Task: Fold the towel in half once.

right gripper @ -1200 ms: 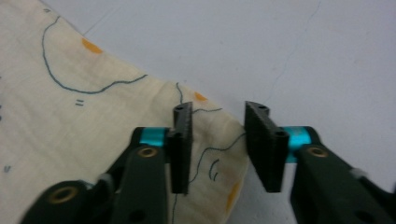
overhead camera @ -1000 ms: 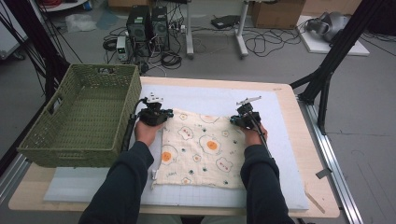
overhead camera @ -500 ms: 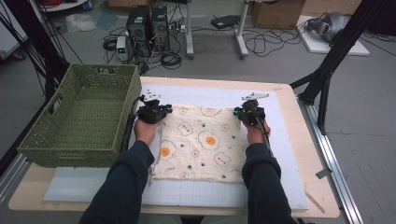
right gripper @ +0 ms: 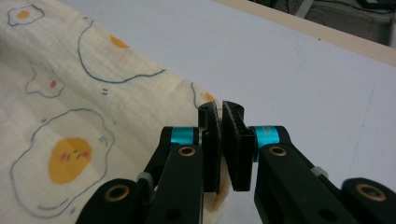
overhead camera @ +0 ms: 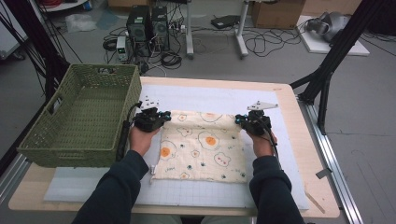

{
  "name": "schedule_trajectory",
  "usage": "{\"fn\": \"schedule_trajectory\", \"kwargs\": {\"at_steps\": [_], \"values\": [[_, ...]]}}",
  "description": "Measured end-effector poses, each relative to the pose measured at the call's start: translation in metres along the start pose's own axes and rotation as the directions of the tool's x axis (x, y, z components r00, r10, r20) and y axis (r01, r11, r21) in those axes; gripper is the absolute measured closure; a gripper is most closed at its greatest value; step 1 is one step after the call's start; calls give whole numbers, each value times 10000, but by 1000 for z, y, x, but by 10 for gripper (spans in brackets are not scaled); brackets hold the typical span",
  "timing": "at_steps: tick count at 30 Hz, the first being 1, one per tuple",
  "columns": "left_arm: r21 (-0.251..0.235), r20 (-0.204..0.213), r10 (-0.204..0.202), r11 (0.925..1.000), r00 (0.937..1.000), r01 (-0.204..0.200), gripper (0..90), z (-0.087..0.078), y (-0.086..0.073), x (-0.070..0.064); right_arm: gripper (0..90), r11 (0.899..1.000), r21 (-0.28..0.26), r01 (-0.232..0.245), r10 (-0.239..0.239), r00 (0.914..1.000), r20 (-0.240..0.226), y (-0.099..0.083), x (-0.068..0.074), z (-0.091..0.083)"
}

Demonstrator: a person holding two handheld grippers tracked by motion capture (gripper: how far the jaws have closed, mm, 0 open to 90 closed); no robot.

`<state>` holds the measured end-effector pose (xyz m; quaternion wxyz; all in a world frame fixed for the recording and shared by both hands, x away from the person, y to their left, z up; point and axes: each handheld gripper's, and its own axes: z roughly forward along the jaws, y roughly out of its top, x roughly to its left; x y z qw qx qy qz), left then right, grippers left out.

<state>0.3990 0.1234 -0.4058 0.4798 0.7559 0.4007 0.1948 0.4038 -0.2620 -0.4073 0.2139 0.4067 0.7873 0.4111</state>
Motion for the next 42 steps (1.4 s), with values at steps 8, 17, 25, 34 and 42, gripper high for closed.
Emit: {"fn": "schedule_trajectory", "kwargs": {"at_steps": [8, 17, 25, 34, 42], "values": [[-241, 581, 380, 9990, 9976, -367, 864, -21, -10, -13, 859, 9993, -200, 306, -311, 9992, -244, -12, 15, -22], [-175, 973, 824, 9966, 9918, -811, 864, -36, -25, -27, 858, 9983, -408, 419, -438, 9978, -488, -30, 30, -47], [84, 1289, 948, 9953, 9871, -967, 863, -45, -37, -30, 857, 9961, -502, 726, -758, 9950, -646, -40, 45, -63], [248, 1528, 862, 9955, 9845, -910, 863, -52, -55, -35, 856, 9944, -304, 1015, -1038, 9907, -875, -52, 56, -68], [367, 1674, 883, 9947, 9819, -958, 861, -58, -65, -38, 856, 9930, -134, 1171, -1178, 9855, -1225, -60, 63, -71]]}}
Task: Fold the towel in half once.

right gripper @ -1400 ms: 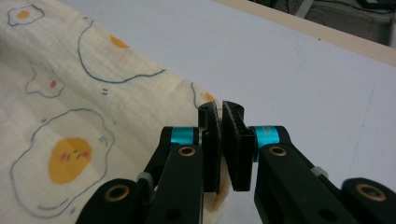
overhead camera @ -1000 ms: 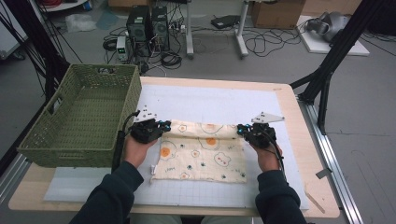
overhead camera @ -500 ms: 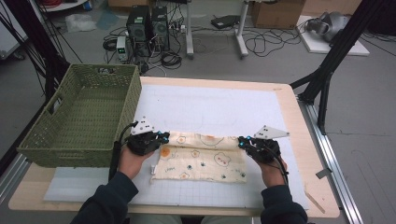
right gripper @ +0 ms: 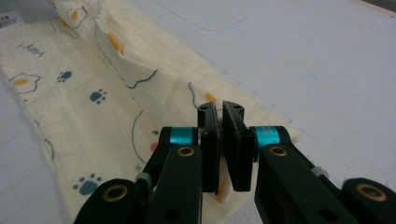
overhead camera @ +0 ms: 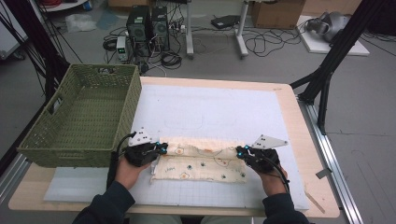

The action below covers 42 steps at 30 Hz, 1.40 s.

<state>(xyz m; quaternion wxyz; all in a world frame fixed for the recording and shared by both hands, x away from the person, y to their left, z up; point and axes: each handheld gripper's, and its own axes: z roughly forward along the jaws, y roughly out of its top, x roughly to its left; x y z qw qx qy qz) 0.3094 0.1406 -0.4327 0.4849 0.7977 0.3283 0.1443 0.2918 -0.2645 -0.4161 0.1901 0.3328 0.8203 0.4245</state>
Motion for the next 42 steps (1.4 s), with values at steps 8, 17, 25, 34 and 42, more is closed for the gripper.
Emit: {"fn": "schedule_trajectory", "kwargs": {"at_steps": [8, 17, 25, 34, 42], "values": [[29, 271, 140, 9999, 9995, -141, 862, -6, -5, -8, 855, 9999, 152, 56, -55, 10000, -64, -6, 5, -7], [260, 398, -57, 9997, 9992, 47, 827, -9, -13, -10, 854, 9974, 635, 347, -325, 9988, -353, -13, 11, -9], [-432, 165, -829, 9956, 9964, 835, 512, -16, -8, -1, 834, 9939, 967, 532, -467, 9965, -689, -15, 16, -6], [-603, 183, -1012, 9929, 9947, 1022, 501, -18, -2, 4, 678, 9931, 750, 900, -804, 9892, -1225, -15, 19, -18], [294, 213, -850, 9960, 9962, 844, 505, -5, -6, 3, 599, 9990, 69, 434, -425, 9946, -942, -12, 8, -35]]}}
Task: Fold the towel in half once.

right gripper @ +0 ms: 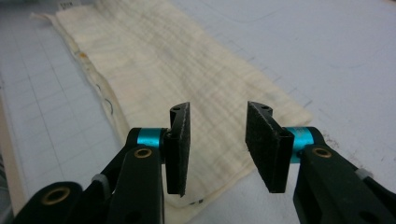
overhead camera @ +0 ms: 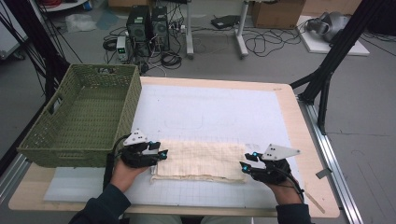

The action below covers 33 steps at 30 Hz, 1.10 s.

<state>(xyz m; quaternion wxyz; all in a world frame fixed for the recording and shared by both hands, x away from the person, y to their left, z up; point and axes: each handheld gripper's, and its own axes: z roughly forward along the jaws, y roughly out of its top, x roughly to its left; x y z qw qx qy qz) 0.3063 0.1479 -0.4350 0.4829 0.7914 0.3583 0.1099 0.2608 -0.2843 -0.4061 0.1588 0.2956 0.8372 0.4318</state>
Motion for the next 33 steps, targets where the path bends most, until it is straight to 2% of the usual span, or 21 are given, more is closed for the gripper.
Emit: {"fn": "schedule_trajectory", "kwargs": {"at_steps": [3, 5, 7, 9, 12, 14, 16, 18, 20, 23, 26, 29, 30, 33], "values": [[306, 224, 97, 9995, 9997, -104, 500, 4, -2, -2, 578, 9991, 409, 136, -130, 9998, -165, -4, 3, 13], [505, 212, 145, 9986, 9997, -156, 484, 8, -3, -3, 574, 9973, 652, 326, -308, 9991, -291, -3, 6, 24], [690, 179, 159, 9975, 9997, -171, 455, 12, -4, -4, 583, 9965, 778, 298, -269, 9989, -379, -1, 7, 34], [966, 278, 371, 9945, 9989, -396, 467, 15, -6, -6, 615, 9938, 1042, 389, -347, 9985, -421, -1, 9, 44], [1182, 274, 735, 9901, 9969, -763, 545, 17, -7, -9, 727, 9852, 1648, 475, -364, 9969, -694, -3, 12, 55], [1229, 78, 973, 9876, 9952, -975, 647, 17, -7, -10, 806, 9868, 1546, 492, -363, 9957, -847, -4, 12, 56], [1224, 51, 1148, 9859, 9934, -1145, 811, 17, -8, -10, 872, 9860, 1568, 565, -431, 9952, -874, -4, 13, 56], [1126, 55, 1201, 9864, 9927, -1200, 863, 15, -7, -10, 881, 9853, 1557, 697, -574, 9950, -819, -3, 14, 56], [983, 84, 1203, 9878, 9927, -1206, 873, 12, -5, -9, 882, 9868, 1453, 711, -603, 9952, -776, -2, 14, 54], [657, 267, 1155, 9909, 9929, -1171, 876, 6, -1, -9, 881, 9922, 1059, 657, -563, 9944, -894, 0, 13, 47], [463, 452, 1039, 9933, 9936, -1060, 880, 0, 1, -7, 881, 9936, 934, 640, -537, 9926, -1085, 3, 14, 41], [401, 677, 795, 9958, 9945, -823, 882, -5, 3, -6, 882, 9945, 821, 656, -550, 9906, -1251, 4, 15, 37], [277, 821, 574, 9978, 9950, -598, 883, -7, 4, -5, 881, 9943, 757, 750, -651, 9898, -1264, 5, 15, 35], [323, 1153, 318, 9988, 9928, -358, 883, -10, 5, -4, 873, 9947, 732, 727, -607, 9861, -1546, 7, 15, 32]]}}
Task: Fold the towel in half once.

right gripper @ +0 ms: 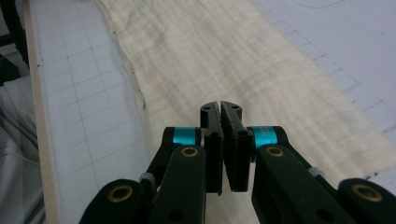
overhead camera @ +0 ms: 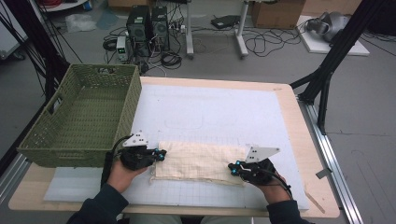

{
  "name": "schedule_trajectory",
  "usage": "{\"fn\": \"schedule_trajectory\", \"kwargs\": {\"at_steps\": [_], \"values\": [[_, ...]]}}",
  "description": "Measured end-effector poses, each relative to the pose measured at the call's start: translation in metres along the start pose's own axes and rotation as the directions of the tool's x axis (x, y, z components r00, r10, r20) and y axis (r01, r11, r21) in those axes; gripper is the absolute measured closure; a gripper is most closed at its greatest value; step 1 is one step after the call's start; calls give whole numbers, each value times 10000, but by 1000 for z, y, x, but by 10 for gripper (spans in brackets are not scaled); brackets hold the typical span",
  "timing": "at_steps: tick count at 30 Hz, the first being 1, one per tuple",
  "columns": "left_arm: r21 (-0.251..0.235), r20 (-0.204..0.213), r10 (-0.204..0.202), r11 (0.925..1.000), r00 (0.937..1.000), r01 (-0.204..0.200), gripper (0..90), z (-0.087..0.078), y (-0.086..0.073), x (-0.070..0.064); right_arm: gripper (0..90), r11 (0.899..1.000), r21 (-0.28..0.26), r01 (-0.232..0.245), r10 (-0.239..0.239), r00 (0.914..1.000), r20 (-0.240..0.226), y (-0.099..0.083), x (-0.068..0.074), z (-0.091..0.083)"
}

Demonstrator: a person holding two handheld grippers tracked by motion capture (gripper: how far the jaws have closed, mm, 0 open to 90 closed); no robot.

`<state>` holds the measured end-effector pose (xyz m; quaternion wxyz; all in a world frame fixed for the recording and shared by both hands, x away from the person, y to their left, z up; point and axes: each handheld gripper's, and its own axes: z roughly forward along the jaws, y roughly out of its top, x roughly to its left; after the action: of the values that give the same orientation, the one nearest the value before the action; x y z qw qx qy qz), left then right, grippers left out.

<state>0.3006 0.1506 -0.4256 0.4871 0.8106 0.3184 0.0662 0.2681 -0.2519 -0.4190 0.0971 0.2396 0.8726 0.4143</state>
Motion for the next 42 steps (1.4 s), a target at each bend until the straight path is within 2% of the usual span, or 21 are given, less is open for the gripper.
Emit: {"fn": "schedule_trajectory", "kwargs": {"at_steps": [3, 5, 7, 9, 11, 12, 13, 14, 17, 19, 21, 26, 27, 30, 33, 35, 37, 39, 40, 41, 42], "values": [[206, 129, -176, 9996, 9998, 173, 882, -1, -1, 1, 822, 9993, 373, 41, -40, 10000, -32, -2, -1, 0], [625, 122, -141, 9980, 9998, 133, 882, 1, -3, 2, 801, 9980, 624, 57, -60, 10000, 57, -5, -2, 1], [944, -73, 97, 9955, 9999, -90, 879, 4, -5, 2, 771, 9985, 531, -137, 127, 9997, 194, -7, -4, 0], [879, -316, 281, 9958, 9991, -252, 846, 6, -4, 1, 729, 9991, 174, -380, 368, 9970, 681, -6, -8, -4], [462, -610, 217, 9988, 9979, -189, 687, 6, -1, 1, 701, 9968, -210, -773, 795, 9867, 1418, -5, -14, -9], [168, -696, 112, 9998, 9975, -101, 647, 6, 1, 2, 700, 9951, -377, -918, 971, 9793, 1773, -5, -18, -10], [-166, -778, 91, 9998, 9969, -104, 622, 6, 4, 3, 700, 9928, -506, -1086, 1168, 9712, 2078, -5, -21, -11], [-229, -855, 129, 9996, 9963, -149, 591, 7, 5, 4, 700, 9911, -561, -1206, 1307, 9613, 2427, -4, -25, -11], [-404, -1269, 175, 9989, 9918, -228, 581, 12, 13, 9, 713, 9886, -695, -1333, 1477, 9470, 2851, 1, -31, -6], [-463, -1440, 156, 9987, 9895, -225, 589, 16, 17, 11, 735, 9914, -479, -1214, 1301, 9490, 2870, 7, -32, 3], [-554, -1546, 148, 9982, 9879, -236, 600, 20, 20, 14, 745, 9944, -116, -1048, 1039, 9555, 2760, 10, -32, 15], [-564, -1759, 7, 9983, 9844, -108, 607, 27, 26, 22, 753, 9904, 981, -978, 701, 9647, 2536, 5, -33, 31], [-568, -1811, -23, 9984, 9835, -82, 607, 28, 27, 23, 759, 9888, 1130, -979, 674, 9665, 2476, 2, -32, 31], [-599, -2030, -224, 9981, 9789, 104, 593, 33, 29, 28, 760, 9882, 1141, -1025, 746, 9711, 2265, -3, -32, 25], [-297, -2240, -395, 9990, 9738, 337, 532, 39, 27, 34, 759, 9873, 1266, -956, 677, 9756, 2089, -9, -32, 17], [-76, -2227, -487, 9988, 9737, 483, 503, 43, 26, 37, 744, 9863, 1348, -955, 666, 9765, 2048, -12, -33, 12], [104, -2192, -507, 9985, 9744, 543, 497, 46, 24, 38, 702, 9861, 1268, -1075, 820, 9779, 1921, -12, -35, 10], [259, -2123, -447, 9983, 9762, 514, 496, 47, 23, 39, 672, 9885, 716, -1334, 1171, 9733, 1976, -10, -38, 7], [305, -2076, -425, 9983, 9773, 499, 503, 48, 23, 39, 654, 9873, 262, -1564, 1478, 9674, 2057, -8, -41, 5], [358, -2073, -415, 9981, 9774, 499, 518, 49, 23, 40, 642, 9835, -222, -1798, 1801, 9573, 2261, -6, -45, 2], [438, -2011, -388, 9979, 9788, 486, 531, 50, 22, 40, 642, 9810, -384, -1901, 1937, 9509, 2413, -5, -48, 1]]}}
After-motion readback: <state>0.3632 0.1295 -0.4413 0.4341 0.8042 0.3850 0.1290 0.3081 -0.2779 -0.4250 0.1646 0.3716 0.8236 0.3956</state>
